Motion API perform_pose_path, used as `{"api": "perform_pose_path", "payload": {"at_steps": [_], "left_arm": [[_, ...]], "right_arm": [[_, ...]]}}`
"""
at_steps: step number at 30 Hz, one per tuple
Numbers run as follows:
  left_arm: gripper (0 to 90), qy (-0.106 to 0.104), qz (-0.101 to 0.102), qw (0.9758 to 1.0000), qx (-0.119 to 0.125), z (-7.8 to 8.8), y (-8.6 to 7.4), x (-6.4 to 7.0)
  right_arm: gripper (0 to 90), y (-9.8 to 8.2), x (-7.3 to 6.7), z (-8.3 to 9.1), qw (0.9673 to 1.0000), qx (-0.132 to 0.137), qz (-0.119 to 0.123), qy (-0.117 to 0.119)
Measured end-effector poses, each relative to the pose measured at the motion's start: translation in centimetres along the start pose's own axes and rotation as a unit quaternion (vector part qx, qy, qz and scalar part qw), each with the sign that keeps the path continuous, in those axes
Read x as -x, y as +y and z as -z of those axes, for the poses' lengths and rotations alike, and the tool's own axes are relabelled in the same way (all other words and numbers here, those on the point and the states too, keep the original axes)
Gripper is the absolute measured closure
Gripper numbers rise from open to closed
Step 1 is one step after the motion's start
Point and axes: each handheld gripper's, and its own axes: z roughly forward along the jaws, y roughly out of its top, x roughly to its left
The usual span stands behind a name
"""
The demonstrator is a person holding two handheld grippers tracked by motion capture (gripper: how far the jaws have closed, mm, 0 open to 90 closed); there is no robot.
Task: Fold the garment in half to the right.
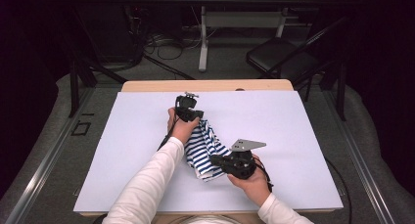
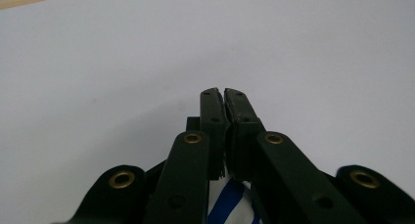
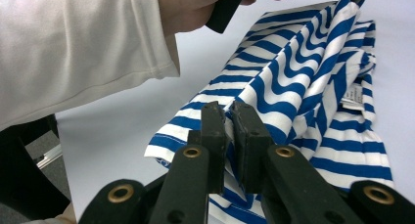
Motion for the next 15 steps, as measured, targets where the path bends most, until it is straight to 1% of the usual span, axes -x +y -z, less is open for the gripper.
{"api": "perform_pose_path", "payload": {"at_steps": [2,4,6,8,15], "left_arm": [[87.4,0.002,-0.001,1.0000,-0.003,-0.27,0.00,0.07],[87.3,0.004,-0.004,1.0000,-0.007,-0.51,-0.02,0.05],[87.3,0.006,0.000,1.0000,-0.008,-0.74,-0.07,0.10],[87.3,0.006,-0.003,0.9999,-0.010,-0.85,-0.05,0.04],[87.2,0.007,-0.005,0.9999,-0.011,-1.07,-0.06,0.21]], "right_arm": [[84.1,-0.04,0.17,0.11,1.0000,0.000,-0.001,-0.005],[84.1,-0.10,0.30,0.18,0.9999,-0.003,-0.001,-0.015],[84.0,-0.19,0.42,0.23,0.9997,-0.007,0.001,-0.025],[84.0,-0.28,0.51,0.31,0.9994,-0.009,0.001,-0.033],[84.0,-0.40,0.90,0.66,0.9988,-0.011,-0.002,-0.047]]}}
